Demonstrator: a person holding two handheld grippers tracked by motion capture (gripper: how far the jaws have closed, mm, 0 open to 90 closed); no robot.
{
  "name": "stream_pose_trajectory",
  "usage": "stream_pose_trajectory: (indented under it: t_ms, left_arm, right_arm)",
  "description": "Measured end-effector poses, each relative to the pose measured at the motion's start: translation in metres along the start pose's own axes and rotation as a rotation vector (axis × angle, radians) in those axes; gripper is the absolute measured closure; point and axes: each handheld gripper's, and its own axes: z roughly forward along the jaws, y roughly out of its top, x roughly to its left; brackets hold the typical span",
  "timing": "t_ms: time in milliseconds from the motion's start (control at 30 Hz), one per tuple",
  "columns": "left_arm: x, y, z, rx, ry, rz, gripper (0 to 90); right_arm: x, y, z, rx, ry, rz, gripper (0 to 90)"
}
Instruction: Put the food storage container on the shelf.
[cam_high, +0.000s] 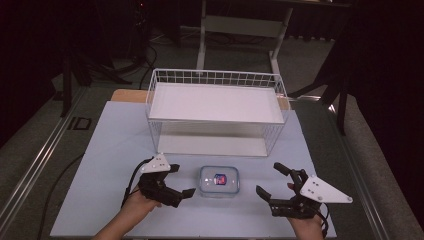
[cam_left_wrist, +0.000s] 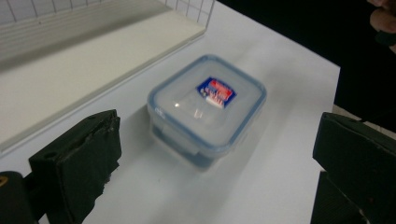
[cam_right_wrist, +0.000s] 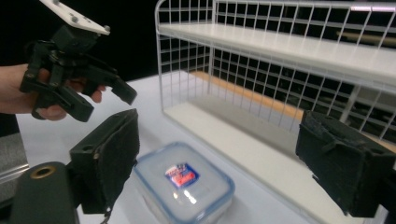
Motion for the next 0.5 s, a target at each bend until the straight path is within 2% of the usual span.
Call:
stream_pose_trajectory:
  t_ms: [67,133,200,267,300,367,433,500]
  left_arm:
    - [0.000,0.005,0.003,-0.003,-0.003,-0.004,2.1]
    - [0.001,0.009,0.008,-0.002,-0.005,-0.005,2.1]
    - [0.003,0.012,0.015,0.003,-0.014,-0.014,2.1]
    - [0.006,0.014,0.021,0.016,-0.023,-0.031,2.1]
    - [0.008,0.016,0.026,0.036,-0.015,-0.046,2.1]
    - [0.010,0.016,0.032,0.039,-0.005,-0.071,2.1]
    - [0.014,0.016,0.039,0.056,-0.021,-0.102,2.1]
    - [0.016,0.015,0.046,0.080,-0.025,-0.134,2.1]
  right_arm:
    - [-0.002,0.003,0.004,0.022,0.009,0.004,15.4]
    - [-0.002,0.004,0.011,0.046,-0.005,0.001,15.4]
    - [-0.004,0.002,0.015,0.055,0.020,0.038,18.1]
    - [-0.005,-0.002,0.023,0.135,0.006,0.038,18.8]
    - [-0.006,-0.004,0.026,0.163,0.000,0.037,18.8]
    - [-0.008,-0.009,0.034,0.211,0.010,0.048,18.7]
    - [-0.012,-0.016,0.044,0.277,0.014,0.079,18.7]
    - [-0.016,-0.021,0.051,0.304,0.036,0.125,16.3]
